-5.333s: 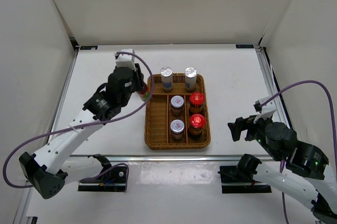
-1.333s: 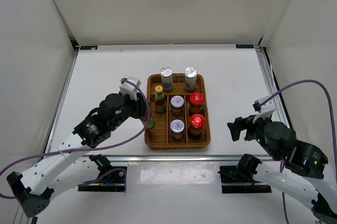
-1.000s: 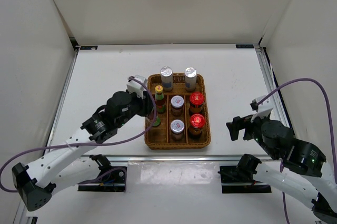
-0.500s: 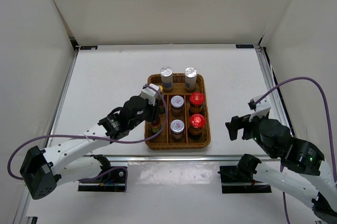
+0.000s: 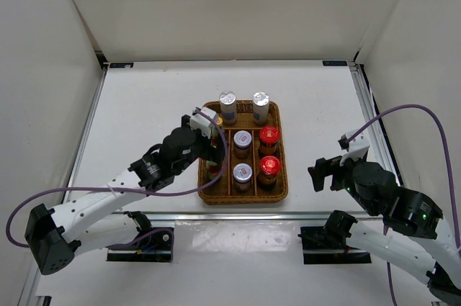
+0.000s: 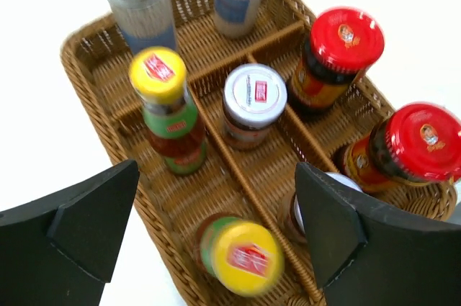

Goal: Organize the condiment bottles

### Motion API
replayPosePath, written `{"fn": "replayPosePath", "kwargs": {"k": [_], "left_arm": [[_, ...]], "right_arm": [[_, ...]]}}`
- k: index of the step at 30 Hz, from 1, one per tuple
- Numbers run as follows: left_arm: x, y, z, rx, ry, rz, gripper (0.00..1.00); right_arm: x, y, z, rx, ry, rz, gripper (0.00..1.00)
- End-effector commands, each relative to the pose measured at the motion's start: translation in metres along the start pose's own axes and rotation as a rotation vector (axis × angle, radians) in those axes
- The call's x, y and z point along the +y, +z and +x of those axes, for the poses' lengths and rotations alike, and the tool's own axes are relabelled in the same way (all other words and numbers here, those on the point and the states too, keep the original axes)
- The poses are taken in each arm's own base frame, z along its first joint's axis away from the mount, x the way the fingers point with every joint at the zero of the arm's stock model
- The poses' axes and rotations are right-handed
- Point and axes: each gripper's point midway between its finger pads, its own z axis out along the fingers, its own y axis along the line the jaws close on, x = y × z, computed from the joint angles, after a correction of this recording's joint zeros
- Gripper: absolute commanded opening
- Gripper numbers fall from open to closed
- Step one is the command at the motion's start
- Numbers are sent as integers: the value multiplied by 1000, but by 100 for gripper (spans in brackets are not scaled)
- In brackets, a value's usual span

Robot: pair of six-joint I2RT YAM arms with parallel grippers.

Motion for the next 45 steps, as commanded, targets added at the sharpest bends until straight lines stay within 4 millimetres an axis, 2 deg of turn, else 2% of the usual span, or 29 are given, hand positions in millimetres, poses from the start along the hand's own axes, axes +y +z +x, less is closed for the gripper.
{"fn": "replayPosePath", "kwargs": {"k": [1,2,3,4,6,7,9,11,12,13,15,16,17,19,20,21,24,31,36,40,45], "left_arm": [[7,-26,-62,-133,4,-35,100],[12,-35,-67,-125,7,-52,100],[15,-45,-80,-152,9,-64,100],[22,-68,-111,-233,0,-84,100],[32,-92,-130,-279,0,-113,100],[42,-109,-149,-326,-11,-150,100],[57,-133,-160,-355,5,-211,100],[83,-148,-151,-308,27,-345,100],[105,-159,-145,-292,20,-467,100],[116,-158,-131,-251,36,-541,100],[147,-181,-108,-219,21,-731,100],[157,-188,-98,-208,7,-794,100],[167,-198,-75,-188,-37,-860,100],[172,-207,-57,-181,-88,-885,100],[173,-206,-43,-164,-95,-889,100],[177,-214,-40,-210,-153,-901,100],[177,-218,-38,-243,-175,-873,100],[168,-189,-28,-157,-85,-849,100],[168,-181,-25,-123,-77,-864,100],[181,-199,-28,-161,-114,-934,100],[183,-211,-31,-248,-172,-904,100]], "right_arm": [[0,2,-6,-28,2,4,100],[0,2,-6,-28,2,4,100],[0,2,-6,-28,2,4,100],[0,2,-6,-28,2,4,100],[0,2,-6,-28,2,4,100],[0,1,-7,-36,7,2,100],[1,-1,-7,-42,2,-14,100],[10,-3,-12,-65,-21,-78,100],[13,-4,-11,-61,-32,-96,100],[16,-1,-9,-60,-44,-113,100],[27,2,-5,-22,-90,-163,100],[31,2,-4,-18,-103,-187,100],[31,2,-4,-18,-103,-187,100],[30,0,-4,-27,-98,-189,100],[31,-4,-9,-58,-83,-206,100],[30,-5,-6,-62,-91,-207,100],[27,-5,-7,-80,-82,-199,100],[28,-3,-6,-69,-88,-197,100],[28,-3,-6,-69,-88,-197,100],[29,2,-4,-41,-91,-181,100],[28,4,-4,-33,-91,-171,100]]}}
